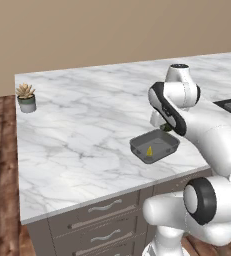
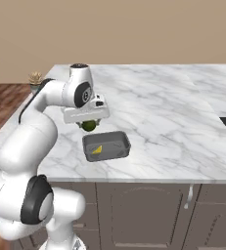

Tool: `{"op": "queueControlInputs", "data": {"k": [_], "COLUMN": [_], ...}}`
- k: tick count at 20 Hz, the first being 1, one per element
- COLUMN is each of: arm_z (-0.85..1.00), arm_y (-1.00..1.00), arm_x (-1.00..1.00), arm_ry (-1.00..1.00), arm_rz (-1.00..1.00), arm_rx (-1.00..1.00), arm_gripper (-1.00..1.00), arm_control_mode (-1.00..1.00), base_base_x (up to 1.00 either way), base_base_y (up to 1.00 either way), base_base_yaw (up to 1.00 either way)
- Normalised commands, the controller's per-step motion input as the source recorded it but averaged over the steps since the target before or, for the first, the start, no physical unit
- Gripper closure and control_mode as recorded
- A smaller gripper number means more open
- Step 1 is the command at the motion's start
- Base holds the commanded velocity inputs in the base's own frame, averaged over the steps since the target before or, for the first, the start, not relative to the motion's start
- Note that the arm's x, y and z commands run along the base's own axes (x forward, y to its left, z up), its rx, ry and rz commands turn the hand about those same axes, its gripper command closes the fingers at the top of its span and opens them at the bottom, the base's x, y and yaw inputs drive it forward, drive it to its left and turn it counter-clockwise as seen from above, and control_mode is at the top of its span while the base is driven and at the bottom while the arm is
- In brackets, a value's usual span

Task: Take the lemon wedge and lime out of the freezer and place them in the tupperware container on the counter. Then put the tupperware containing the vegetables back in the freezer.

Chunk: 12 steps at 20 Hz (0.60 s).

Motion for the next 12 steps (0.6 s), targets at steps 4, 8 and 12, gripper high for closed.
{"op": "queueControlInputs", "data": {"k": [4,8,12], "arm_z": [-0.46,-0.48,-0.38], "arm_y": [-0.01,-0.09,-0.11], "arm_x": [0.38,0.51,0.49], "arm_ry": [0.13,0.16,0.13], "arm_rz": [0.0,0.0,0.0], "arm_rx": [0.0,0.0,0.0], "arm_gripper": [1.0,1.0,1.0], "arm_control_mode": [-1.0,-1.0,-1.0], "base_base_x": [0.0,0.0,0.0], "base_base_y": [0.0,0.0,0.0], "base_base_yaw": [0.0,0.0,0.0]}}
